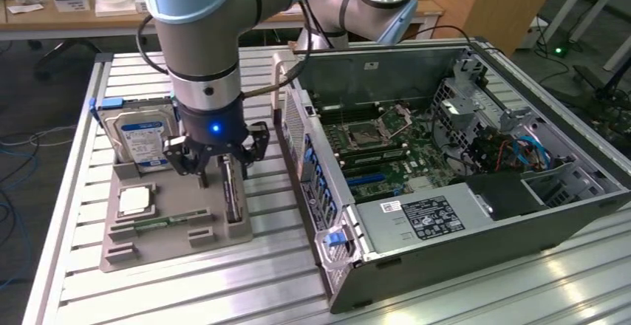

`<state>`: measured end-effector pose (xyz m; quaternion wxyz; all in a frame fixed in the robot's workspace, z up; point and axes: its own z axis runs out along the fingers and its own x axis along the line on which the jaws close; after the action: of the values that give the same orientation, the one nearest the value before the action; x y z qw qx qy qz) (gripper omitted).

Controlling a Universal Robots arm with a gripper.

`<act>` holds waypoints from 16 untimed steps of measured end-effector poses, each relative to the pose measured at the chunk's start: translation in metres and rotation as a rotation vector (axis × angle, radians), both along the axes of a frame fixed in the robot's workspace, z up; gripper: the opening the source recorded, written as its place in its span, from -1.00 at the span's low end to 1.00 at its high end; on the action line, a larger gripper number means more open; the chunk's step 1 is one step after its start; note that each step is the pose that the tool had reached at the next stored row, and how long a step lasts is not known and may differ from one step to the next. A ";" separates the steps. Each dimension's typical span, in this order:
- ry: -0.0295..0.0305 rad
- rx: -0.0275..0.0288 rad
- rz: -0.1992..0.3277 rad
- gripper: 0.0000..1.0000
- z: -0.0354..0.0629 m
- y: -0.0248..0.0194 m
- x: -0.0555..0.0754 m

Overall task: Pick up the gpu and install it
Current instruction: 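Pick up the gpu and move the gpu toward the slot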

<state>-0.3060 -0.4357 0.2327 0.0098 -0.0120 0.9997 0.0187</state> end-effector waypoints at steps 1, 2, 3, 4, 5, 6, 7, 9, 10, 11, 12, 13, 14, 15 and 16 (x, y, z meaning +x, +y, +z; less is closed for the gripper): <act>0.0000 0.0000 0.000 0.29 -0.0018 0.0000 0.000; 0.0000 0.0000 0.000 0.29 -0.0036 0.0000 0.000; 0.0000 0.0000 0.000 0.29 -0.0054 0.0000 0.000; 0.0000 0.0001 0.000 0.29 -0.0072 0.0000 0.000; 0.0000 0.0001 0.000 0.29 -0.0090 0.0000 0.000; 0.0001 0.0000 0.000 0.29 -0.0109 0.0000 0.000; 0.0000 0.0000 0.000 0.29 -0.0128 0.0000 0.000; 0.0001 0.0000 0.000 0.29 -0.0163 0.0000 0.000; 0.0000 0.0000 0.000 0.29 -0.0181 0.0000 0.000; 0.0001 0.0000 0.000 0.29 -0.0199 0.0000 0.001; 0.0000 0.0000 0.000 0.29 -0.0219 0.0000 0.001; 0.0000 0.0000 0.000 0.29 -0.0236 0.0000 0.002; -0.0001 0.0000 0.000 0.29 -0.0248 0.0000 0.003; 0.0001 -0.0001 0.000 0.29 -0.0250 0.0000 0.003; 0.0001 -0.0001 0.000 0.29 -0.0250 0.0000 0.003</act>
<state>-0.3029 -0.4356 0.2077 0.0098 -0.0119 0.9997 0.0186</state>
